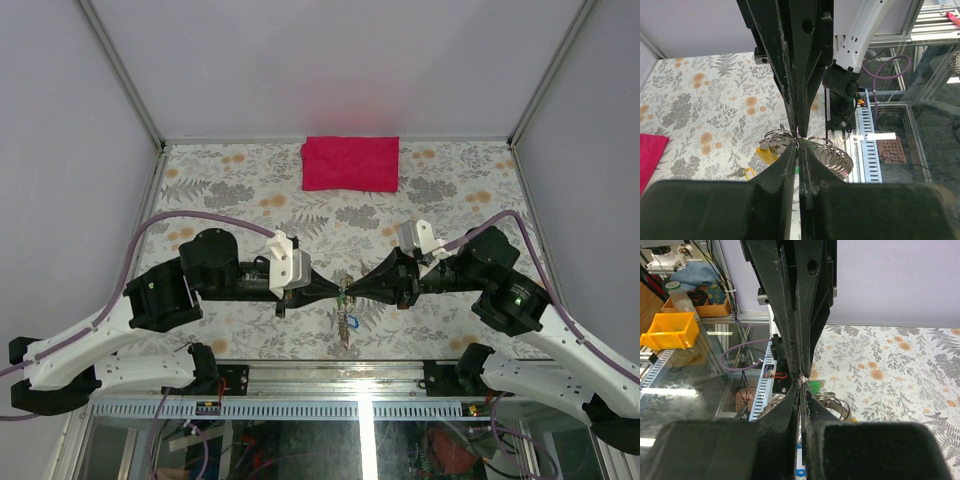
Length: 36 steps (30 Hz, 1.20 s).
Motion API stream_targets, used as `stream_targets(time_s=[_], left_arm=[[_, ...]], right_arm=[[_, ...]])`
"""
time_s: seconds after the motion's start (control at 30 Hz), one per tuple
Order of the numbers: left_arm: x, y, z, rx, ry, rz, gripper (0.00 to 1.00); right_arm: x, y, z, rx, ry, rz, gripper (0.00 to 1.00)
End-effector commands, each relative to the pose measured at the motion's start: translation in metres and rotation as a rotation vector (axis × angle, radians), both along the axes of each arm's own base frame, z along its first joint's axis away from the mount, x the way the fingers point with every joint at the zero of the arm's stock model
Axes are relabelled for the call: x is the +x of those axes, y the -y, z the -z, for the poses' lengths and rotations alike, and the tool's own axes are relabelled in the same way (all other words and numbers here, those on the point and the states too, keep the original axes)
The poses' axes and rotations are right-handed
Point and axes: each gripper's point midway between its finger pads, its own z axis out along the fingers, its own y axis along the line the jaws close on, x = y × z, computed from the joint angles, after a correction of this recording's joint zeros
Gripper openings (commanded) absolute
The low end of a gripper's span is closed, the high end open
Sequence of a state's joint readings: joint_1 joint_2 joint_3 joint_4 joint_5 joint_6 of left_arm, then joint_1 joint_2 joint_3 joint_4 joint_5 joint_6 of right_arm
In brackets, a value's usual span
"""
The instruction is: Put the keys on the keyring
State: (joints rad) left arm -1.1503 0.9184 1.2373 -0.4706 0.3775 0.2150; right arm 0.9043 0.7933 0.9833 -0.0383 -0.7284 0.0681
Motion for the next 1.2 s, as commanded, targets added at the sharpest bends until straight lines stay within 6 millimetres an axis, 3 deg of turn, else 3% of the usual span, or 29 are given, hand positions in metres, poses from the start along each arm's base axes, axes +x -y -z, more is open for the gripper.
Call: stream_targets(time_s=[0.0,0.6,1.17], left_arm=[[-0.003,0.001,-0.009,-0.034,0.012,0.017,0.01],[-0.005,-0.002,-0.013,-0.046,0.011,0.019,0.0],[-0.005,0.005,-0.017,-0.114,-0.008,0.02,0.0]], right_arm=[[-0.009,0.008,-0.043,0.127,0.089,-0.014,0.0],[-0.011,0.019,-0.059,0.206,0.099,0.027,0.0],[0.005,0.028,-0.071,0.423,0.004,0.144,0.0]])
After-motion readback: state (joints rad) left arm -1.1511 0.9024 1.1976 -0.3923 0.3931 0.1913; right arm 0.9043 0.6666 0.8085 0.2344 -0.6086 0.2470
